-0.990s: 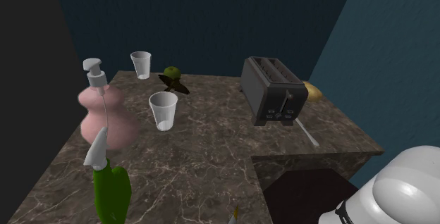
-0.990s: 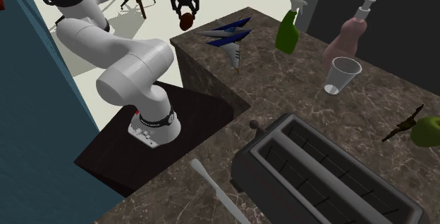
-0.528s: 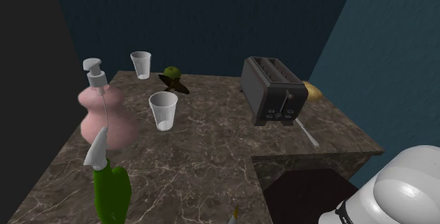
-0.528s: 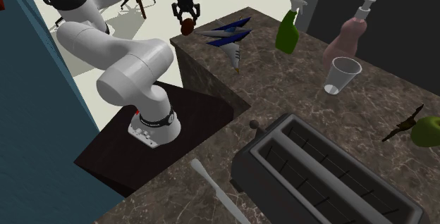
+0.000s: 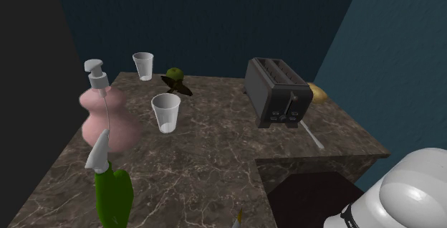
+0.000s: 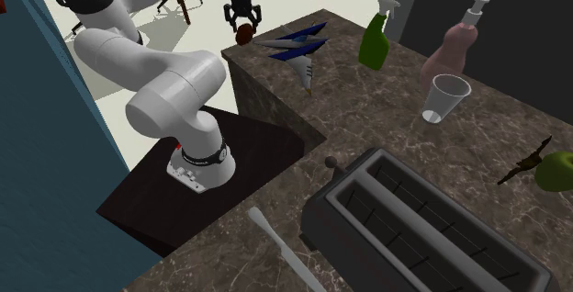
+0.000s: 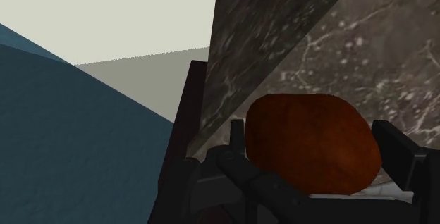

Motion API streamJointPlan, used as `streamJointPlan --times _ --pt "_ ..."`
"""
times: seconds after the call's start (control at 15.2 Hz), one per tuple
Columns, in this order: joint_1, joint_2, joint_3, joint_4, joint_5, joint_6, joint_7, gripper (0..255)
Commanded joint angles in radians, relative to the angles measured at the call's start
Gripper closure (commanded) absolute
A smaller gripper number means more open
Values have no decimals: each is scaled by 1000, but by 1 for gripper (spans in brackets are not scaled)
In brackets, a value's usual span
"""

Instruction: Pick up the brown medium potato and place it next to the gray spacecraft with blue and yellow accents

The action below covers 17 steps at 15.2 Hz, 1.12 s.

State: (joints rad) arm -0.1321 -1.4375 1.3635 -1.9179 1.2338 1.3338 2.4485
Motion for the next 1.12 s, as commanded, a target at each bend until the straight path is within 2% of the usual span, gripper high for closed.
streamJointPlan --times 0.0,0.26,0.53,1.06 --pt "0 -1 4 -2 -1 -1 -1 0" --pt "2 -2 4 -3 0 -1 0 0" --pt "-38 54 -60 86 -60 -65 18 0" --pt "-38 54 -59 86 -60 -65 18 0"
